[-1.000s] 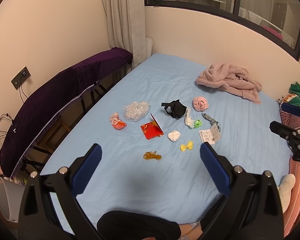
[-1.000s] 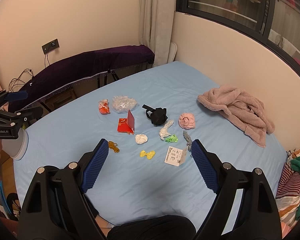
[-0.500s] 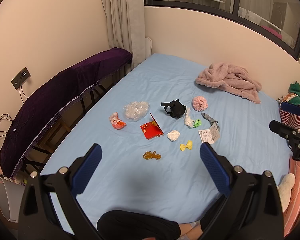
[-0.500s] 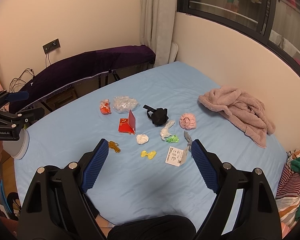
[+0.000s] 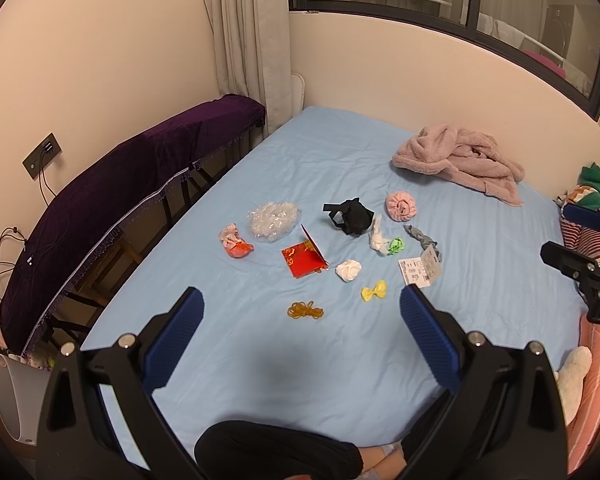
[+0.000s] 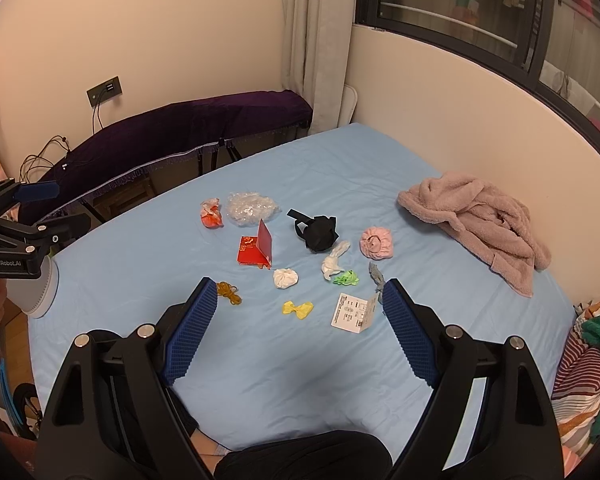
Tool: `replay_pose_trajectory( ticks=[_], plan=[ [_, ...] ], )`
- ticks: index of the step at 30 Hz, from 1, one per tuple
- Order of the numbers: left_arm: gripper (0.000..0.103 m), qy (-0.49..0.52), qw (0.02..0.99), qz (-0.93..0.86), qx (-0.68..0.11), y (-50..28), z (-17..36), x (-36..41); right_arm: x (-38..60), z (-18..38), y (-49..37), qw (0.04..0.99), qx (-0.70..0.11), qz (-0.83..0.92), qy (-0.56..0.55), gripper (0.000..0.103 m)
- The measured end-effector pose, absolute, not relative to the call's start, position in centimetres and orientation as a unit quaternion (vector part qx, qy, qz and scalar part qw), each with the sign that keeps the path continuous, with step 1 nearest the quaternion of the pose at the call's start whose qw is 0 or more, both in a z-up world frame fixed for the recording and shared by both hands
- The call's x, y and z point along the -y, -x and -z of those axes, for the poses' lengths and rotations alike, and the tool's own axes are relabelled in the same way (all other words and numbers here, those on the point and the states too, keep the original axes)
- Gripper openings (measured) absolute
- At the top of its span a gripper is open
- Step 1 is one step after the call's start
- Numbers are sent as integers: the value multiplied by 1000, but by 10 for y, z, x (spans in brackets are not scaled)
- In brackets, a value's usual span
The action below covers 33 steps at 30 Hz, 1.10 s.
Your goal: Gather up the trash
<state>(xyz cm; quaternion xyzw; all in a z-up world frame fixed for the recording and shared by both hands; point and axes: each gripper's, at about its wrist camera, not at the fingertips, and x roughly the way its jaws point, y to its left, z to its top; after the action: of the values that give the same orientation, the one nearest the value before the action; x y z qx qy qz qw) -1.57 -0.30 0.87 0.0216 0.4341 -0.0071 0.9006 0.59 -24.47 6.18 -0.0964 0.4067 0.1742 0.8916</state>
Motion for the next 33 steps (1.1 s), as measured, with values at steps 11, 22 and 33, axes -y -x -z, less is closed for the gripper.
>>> replay_pose_trajectory(
  ticks=[11,22,33],
  plan=[
    [98,-21,899,5,-437,14,-7,-4,238,-57,-11,893,-401,-174,105,81],
    [98,-13,893,-18,-449,-22,32,-32,207,-19,-48,887,-406,-190,112,81],
    [98,19,875,-47,-482,-74,100,-76,148,54,-113,871,-427,-216,113,81]
  ],
)
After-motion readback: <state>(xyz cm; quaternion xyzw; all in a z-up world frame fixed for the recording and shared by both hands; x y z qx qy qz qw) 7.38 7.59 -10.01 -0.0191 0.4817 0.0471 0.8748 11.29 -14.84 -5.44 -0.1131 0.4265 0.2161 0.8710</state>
